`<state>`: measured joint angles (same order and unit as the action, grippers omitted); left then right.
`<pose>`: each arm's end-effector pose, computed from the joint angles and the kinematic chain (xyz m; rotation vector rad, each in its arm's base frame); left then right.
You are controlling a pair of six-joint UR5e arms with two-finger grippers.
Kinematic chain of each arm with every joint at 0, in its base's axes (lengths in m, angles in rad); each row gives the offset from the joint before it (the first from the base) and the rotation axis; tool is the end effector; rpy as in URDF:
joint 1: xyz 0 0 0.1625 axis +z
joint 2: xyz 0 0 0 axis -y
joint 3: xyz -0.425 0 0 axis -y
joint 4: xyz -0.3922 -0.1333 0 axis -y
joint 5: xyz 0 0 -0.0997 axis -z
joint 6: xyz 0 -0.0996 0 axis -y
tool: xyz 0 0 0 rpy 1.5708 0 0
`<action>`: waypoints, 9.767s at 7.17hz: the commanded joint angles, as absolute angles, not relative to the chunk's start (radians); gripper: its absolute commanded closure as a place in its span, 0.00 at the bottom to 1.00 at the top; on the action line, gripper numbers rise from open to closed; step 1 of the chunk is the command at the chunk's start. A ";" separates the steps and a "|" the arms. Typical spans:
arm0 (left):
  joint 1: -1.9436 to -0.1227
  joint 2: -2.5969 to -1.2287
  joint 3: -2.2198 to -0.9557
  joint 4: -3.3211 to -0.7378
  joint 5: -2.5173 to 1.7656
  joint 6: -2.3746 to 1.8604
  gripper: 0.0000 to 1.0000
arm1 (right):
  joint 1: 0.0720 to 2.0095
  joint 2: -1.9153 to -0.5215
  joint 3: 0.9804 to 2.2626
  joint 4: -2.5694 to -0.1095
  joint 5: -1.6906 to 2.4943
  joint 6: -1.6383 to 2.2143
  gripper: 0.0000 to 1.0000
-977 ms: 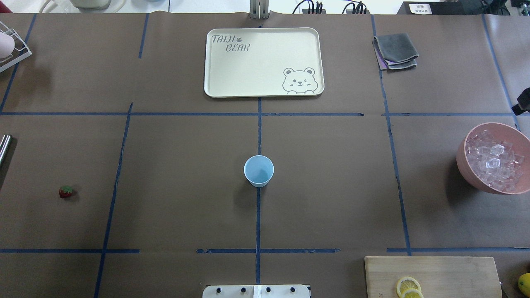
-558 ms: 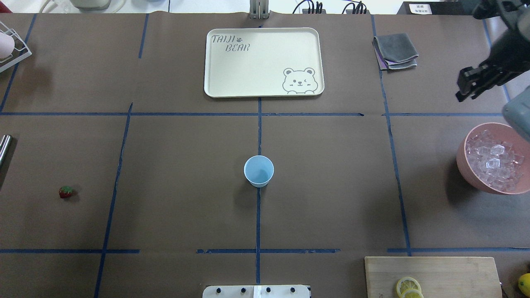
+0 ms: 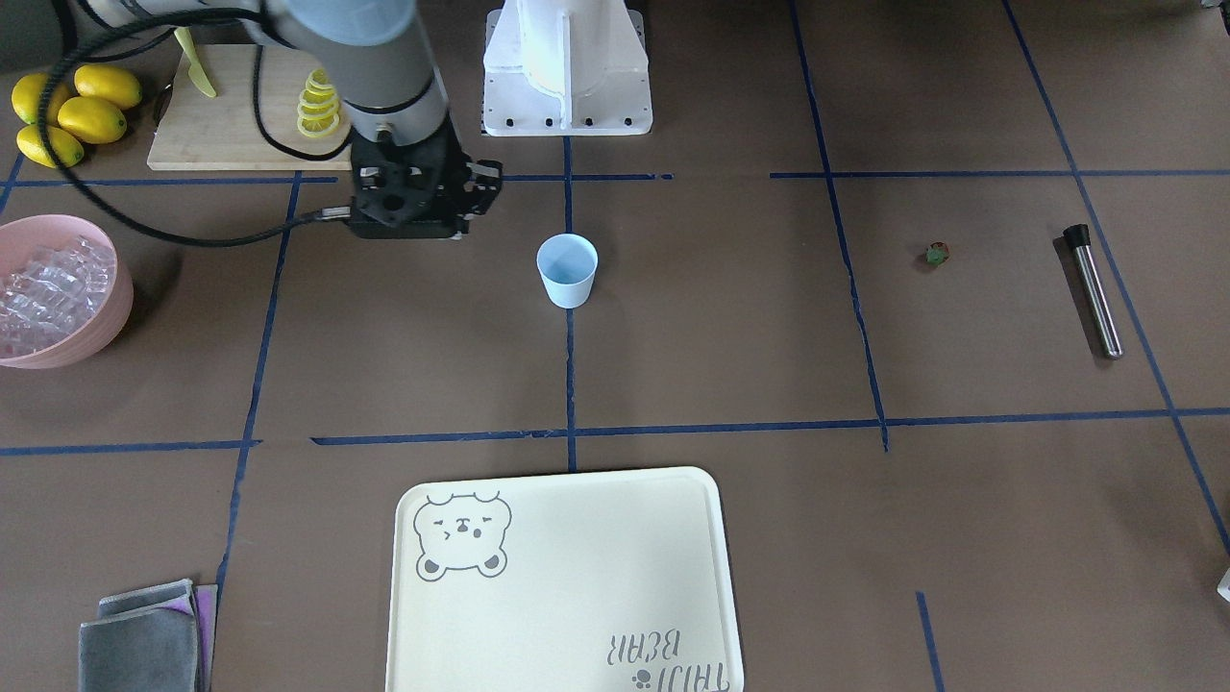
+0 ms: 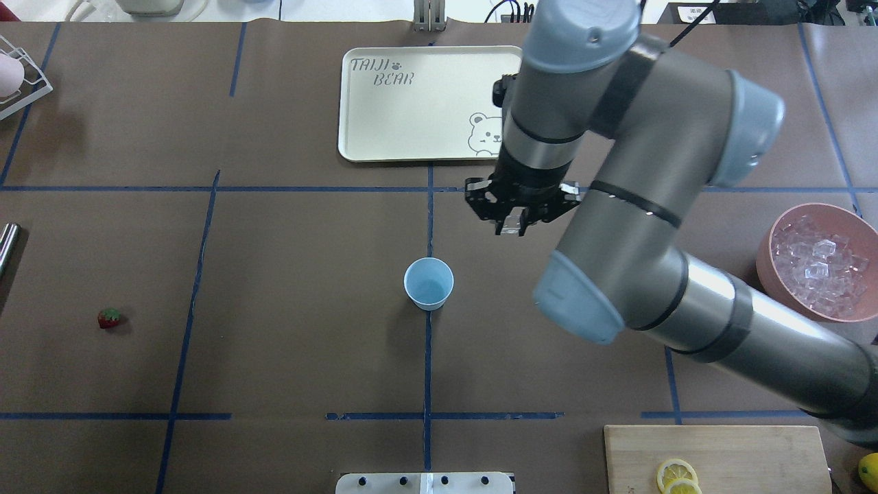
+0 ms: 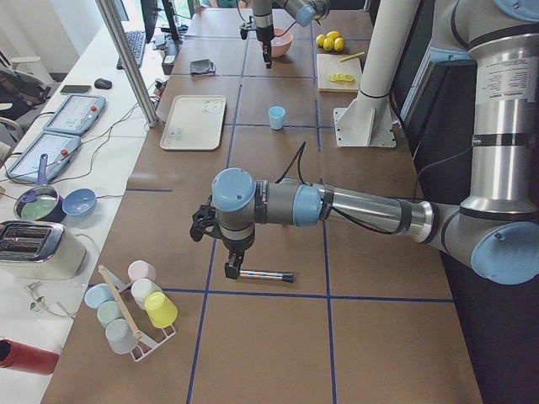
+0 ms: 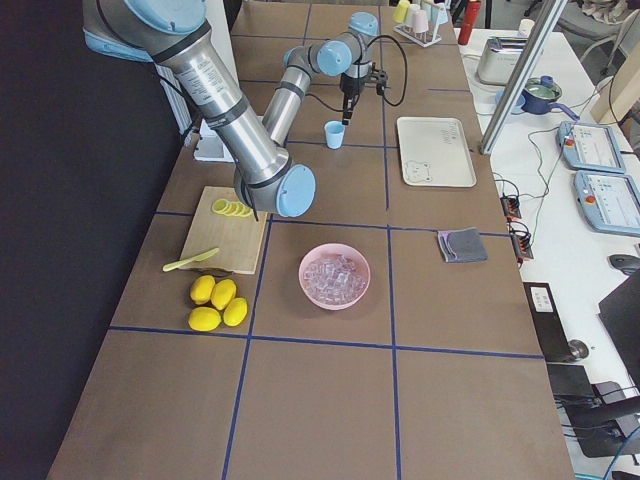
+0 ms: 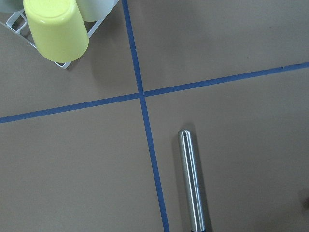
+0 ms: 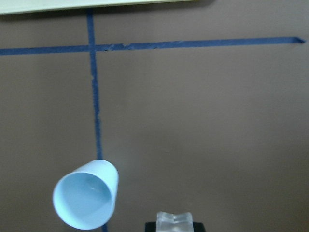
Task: Mash ice and strawberries in cup
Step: 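Carry the ice cube with the right gripper over the light-blue cup, then open the right gripper to drop the ice cube into the cup, then move the right gripper back over the pink bowl, then lower the right gripper into the bowl and grasp another ice cube, then carry the ice cube with the right gripper over the cup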
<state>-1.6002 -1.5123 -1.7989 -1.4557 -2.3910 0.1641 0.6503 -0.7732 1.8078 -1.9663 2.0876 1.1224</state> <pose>-0.0741 -0.4630 0.5830 0.1305 0.8120 0.1494 -0.4554 -0.4521 0.1322 -0.0993 -0.7923 0.0260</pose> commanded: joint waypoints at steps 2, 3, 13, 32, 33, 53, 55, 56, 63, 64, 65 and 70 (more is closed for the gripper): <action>-1.600 -1.513 -1.792 -1.456 -2.390 0.164 0.00 | 0.519 -0.689 1.635 -1.859 1.996 1.255 1.00; -1.600 -1.513 -1.792 -1.457 -2.390 0.164 0.00 | 0.515 -0.683 1.622 -1.856 1.990 1.261 1.00; -1.598 -1.516 -1.790 -1.457 -2.390 0.164 0.00 | 0.485 -0.681 1.580 -1.793 1.953 1.259 0.33; -1.600 -1.514 -1.833 -1.459 -2.391 0.133 0.00 | 1.083 -1.666 2.094 -1.522 2.184 0.841 0.01; -1.600 -1.514 -1.838 -1.465 -2.391 0.103 0.00 | 1.083 -1.681 2.060 -1.522 2.183 0.798 0.02; -1.600 -1.513 -1.885 -1.457 -2.390 0.084 0.00 | 1.019 -1.671 1.852 -1.514 2.177 0.756 0.30; -1.600 -1.513 -1.885 -1.457 -2.390 0.084 0.00 | 1.019 -1.671 1.852 -1.514 2.177 0.756 0.44; -1.600 -1.513 -1.884 -1.457 -2.390 0.084 0.00 | 1.019 -1.671 1.853 -1.514 2.177 0.756 0.64; -1.598 -1.514 -1.884 -1.456 -2.391 0.055 0.00 | 1.101 -1.629 2.092 -1.572 2.186 0.756 1.00; -1.598 -1.514 -1.884 -1.456 -2.391 0.054 0.00 | 1.071 -1.555 2.089 -1.588 2.186 0.768 1.00; -1.598 -1.514 -1.884 -1.456 -2.391 0.054 0.00 | 1.028 -1.469 2.085 -1.641 2.183 0.773 1.00; -1.598 -1.514 -1.871 -1.456 -2.390 0.054 0.00 | 0.711 -0.953 1.926 -1.891 2.034 1.078 1.00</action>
